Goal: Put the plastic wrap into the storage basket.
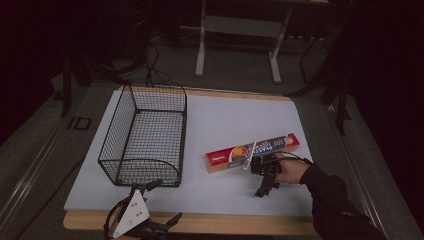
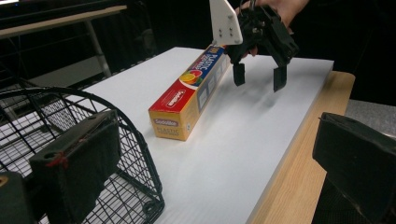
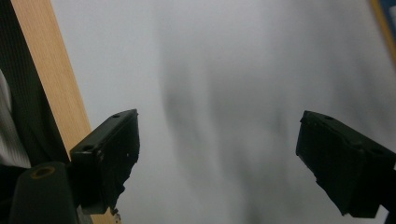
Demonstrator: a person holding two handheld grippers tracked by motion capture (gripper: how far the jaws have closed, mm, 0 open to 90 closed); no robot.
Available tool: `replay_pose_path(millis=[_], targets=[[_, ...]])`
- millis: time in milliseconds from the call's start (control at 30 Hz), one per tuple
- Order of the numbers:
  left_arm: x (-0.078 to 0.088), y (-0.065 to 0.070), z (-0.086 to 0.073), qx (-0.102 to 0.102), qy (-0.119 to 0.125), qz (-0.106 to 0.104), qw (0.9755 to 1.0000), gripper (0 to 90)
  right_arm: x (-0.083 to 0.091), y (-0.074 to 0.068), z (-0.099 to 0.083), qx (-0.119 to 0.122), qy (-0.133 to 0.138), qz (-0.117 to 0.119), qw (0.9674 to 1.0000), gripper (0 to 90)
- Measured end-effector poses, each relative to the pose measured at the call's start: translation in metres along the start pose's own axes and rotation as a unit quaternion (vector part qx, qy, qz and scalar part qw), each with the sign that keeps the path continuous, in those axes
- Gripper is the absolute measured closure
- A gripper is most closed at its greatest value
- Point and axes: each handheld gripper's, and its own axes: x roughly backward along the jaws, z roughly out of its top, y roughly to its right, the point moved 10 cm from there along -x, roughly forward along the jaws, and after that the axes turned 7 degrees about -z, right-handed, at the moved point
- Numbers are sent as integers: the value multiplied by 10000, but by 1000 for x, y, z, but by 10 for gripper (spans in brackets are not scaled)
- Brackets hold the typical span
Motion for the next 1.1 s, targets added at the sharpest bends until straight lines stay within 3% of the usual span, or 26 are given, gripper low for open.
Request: replay_pose_path(millis=[267,333,567,800,1100], targets=[[2,1,-2,29,-21,37,10000,17,15,8,0,184,-148,-298,9993,116],[3,0,-2,36,-29,57,10000,17,22,11,2,418,-162,-437,9980,113],[6,0,-4,58,-52,121,9999,17,42,24,7,755,-65,-802,9939,137],[9,-1,-5,102,-59,191,9997,17,57,45,16,718,-44,-1034,9920,118],[9,-2,-7,115,-95,259,9996,17,62,70,24,760,-10,-1269,9890,116]])
